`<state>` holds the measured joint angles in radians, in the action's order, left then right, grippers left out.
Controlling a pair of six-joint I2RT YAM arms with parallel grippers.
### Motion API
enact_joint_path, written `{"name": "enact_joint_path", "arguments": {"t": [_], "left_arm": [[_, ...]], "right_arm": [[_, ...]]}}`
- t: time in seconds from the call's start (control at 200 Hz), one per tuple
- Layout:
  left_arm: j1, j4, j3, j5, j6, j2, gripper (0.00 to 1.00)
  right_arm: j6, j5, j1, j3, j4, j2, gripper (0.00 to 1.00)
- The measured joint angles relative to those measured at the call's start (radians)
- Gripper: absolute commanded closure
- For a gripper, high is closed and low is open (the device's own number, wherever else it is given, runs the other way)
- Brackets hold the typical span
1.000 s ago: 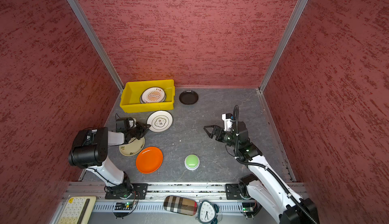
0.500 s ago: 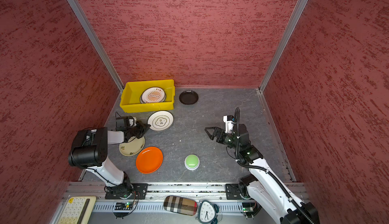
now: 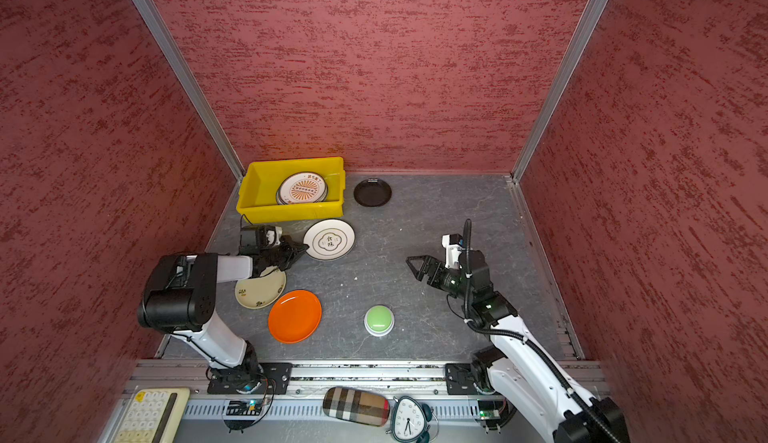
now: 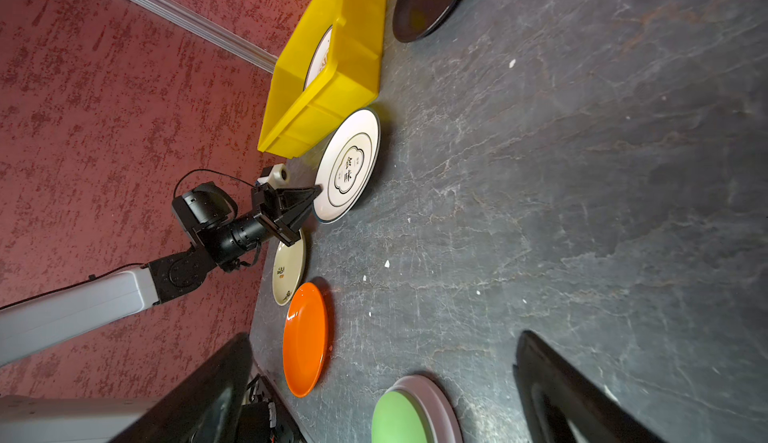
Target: Place the plates into the plastic bin on the countertop
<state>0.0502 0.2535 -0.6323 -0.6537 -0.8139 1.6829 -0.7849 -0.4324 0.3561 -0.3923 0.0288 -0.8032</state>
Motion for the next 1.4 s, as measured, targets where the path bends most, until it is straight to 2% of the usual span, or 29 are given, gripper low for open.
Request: {"name": "enact_joint_path", "arguments": {"t": [0.301, 0.686, 1.132, 1.403], "left_arm": [[-0.104, -0.093, -0.012, 0.001, 0.010, -0.074, 1.00], [-0.197, -0.230, -0.161, 0.033, 0.026, -0.142, 1.00], [-0.183, -0.399, -0.373, 0.106, 0.066, -0.182, 1.00], [-0.065, -0.407, -0.462, 0.165, 0.069, -0.195, 1.00]], "right_arm": [[-0.057, 0.043, 0.000, 0.088, -0.039, 0.069, 0.01], [-0.051, 0.048, 0.000, 0.098, -0.084, 0.109, 0.01], [-0.037, 0.057, 0.000, 0.099, -0.151, 0.095, 0.01], [-0.014, 0.056, 0.000, 0.098, -0.159, 0.077, 0.01]]}}
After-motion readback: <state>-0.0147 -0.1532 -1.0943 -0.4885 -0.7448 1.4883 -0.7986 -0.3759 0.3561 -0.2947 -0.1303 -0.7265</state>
